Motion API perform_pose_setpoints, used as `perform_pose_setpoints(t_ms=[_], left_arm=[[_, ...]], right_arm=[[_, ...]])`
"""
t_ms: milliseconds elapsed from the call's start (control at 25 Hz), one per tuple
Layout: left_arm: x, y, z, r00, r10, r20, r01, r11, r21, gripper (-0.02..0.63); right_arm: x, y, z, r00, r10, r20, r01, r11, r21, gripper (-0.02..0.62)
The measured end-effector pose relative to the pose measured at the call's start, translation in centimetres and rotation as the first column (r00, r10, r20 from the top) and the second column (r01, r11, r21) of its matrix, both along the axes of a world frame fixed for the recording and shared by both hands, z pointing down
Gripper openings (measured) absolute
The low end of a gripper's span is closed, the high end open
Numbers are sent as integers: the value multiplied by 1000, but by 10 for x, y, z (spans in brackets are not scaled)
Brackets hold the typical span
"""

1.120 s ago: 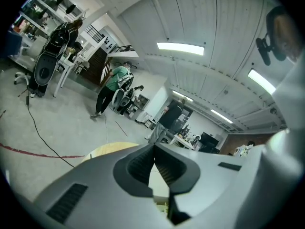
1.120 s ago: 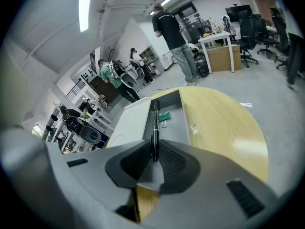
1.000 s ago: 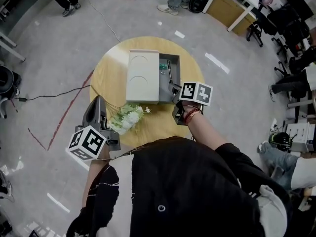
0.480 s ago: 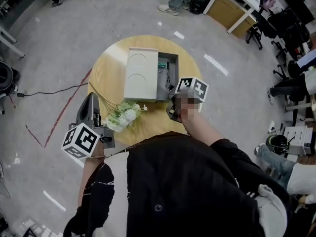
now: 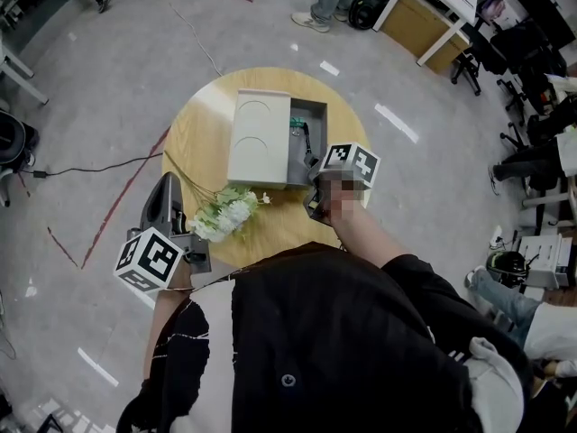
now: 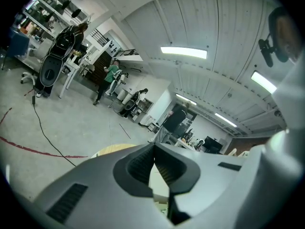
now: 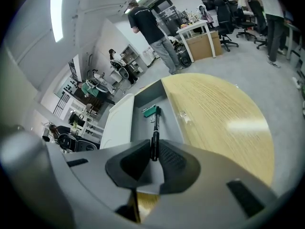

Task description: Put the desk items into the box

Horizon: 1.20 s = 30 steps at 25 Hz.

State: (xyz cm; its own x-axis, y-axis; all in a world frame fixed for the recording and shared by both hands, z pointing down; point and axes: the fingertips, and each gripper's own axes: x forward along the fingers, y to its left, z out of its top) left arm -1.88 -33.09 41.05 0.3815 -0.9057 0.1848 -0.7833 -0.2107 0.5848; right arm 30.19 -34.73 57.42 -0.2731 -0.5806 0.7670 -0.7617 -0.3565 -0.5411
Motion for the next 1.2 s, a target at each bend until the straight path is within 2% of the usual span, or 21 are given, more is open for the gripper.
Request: perform_pose_setpoints(t_ms=[800, 1040, 1200], left_arm=[[-10, 2, -4, 999, -47, 0, 47, 999, 11, 11], [-7, 6, -7, 999, -47, 0, 47, 999, 21, 11], [4, 10, -10, 1000, -29, -2, 29, 999, 29, 11]], right_arm=[[-12, -4, 3, 995, -98, -36, 97, 995, -25, 72], [-16, -4, -2, 996, -93, -16, 93, 996, 5, 72], [-17, -4, -19, 997, -81, 8, 81, 995, 59, 71]])
